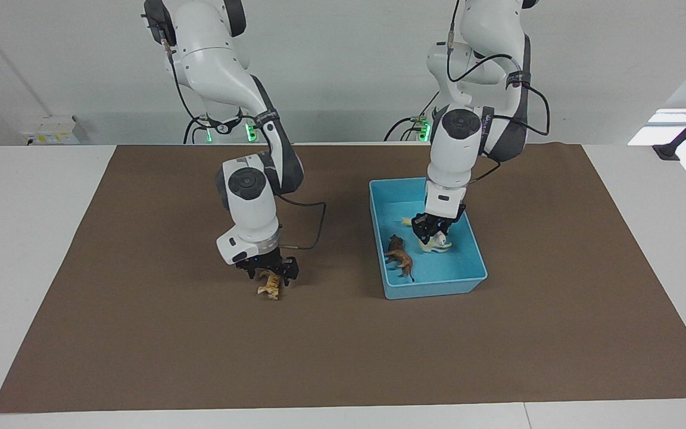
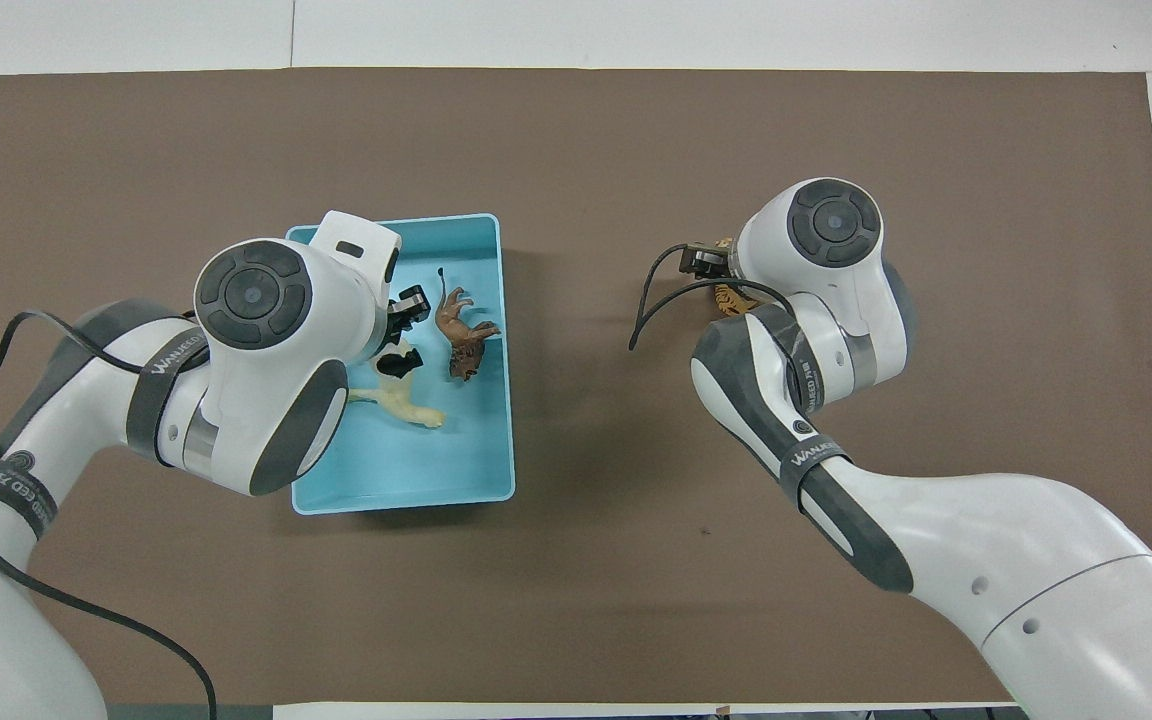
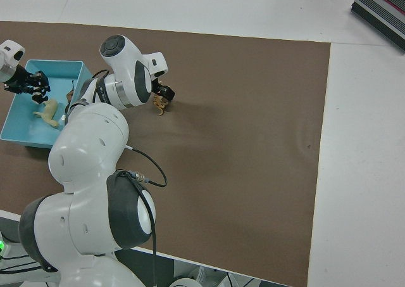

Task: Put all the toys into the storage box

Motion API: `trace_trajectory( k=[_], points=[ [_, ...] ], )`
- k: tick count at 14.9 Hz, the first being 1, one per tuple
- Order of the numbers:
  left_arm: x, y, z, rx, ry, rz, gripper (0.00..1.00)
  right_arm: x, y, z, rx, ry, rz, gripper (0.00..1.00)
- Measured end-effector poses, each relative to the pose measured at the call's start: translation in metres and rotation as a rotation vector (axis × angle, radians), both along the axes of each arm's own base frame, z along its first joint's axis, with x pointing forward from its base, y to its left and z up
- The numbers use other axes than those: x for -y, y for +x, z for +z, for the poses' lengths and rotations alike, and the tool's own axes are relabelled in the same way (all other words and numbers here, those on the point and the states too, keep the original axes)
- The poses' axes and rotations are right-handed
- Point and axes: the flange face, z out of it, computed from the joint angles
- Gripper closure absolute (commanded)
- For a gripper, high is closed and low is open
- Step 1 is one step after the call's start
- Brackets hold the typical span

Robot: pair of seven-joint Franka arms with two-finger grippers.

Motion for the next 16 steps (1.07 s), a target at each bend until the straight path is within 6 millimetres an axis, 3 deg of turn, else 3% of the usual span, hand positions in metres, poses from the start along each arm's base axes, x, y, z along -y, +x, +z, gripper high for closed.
trace_trajectory(
  k=[1,2,5,7,8,10,11,13,14,16],
  points=[
    [0.001,-0.002,0.000,-0.004,0.002,-0.003,0.00,0.000,0.000,-0.003,0.001,0.000,0.001,0.53],
    [0.001,-0.003,0.000,-0.009,0.005,-0.004,0.00,0.000,0.000,-0.005,-0.002,-0.001,0.001,0.96],
    [-0.004,0.001,0.013,-0.014,0.012,0.009,0.00,0.000,-0.001,-0.008,-0.007,-0.003,0.001,1.00],
    [-0.015,0.012,0.050,-0.024,0.026,0.031,0.00,0.001,-0.001,-0.007,-0.005,-0.003,0.000,1.00],
    [-0.030,0.021,0.076,-0.030,0.035,0.033,0.00,0.000,0.000,-0.005,-0.006,-0.004,0.001,1.00],
    [-0.081,0.041,0.127,-0.039,0.029,0.005,0.00,-0.011,0.002,0.012,-0.053,-0.020,0.009,1.00],
    [-0.112,0.048,0.147,-0.046,0.009,-0.013,0.00,-0.027,0.003,0.033,-0.084,-0.032,0.010,1.00],
    [-0.161,0.053,0.173,-0.076,-0.012,-0.060,0.00,-0.074,0.000,0.099,-0.117,-0.049,0.004,1.00],
    [-0.176,0.051,0.184,-0.104,-0.014,-0.091,0.00,-0.100,-0.007,0.133,-0.113,-0.047,0.003,1.00],
    [-0.185,0.045,0.200,-0.159,-0.013,-0.149,0.00,-0.161,-0.031,0.184,-0.068,-0.017,0.026,1.00]
  ],
)
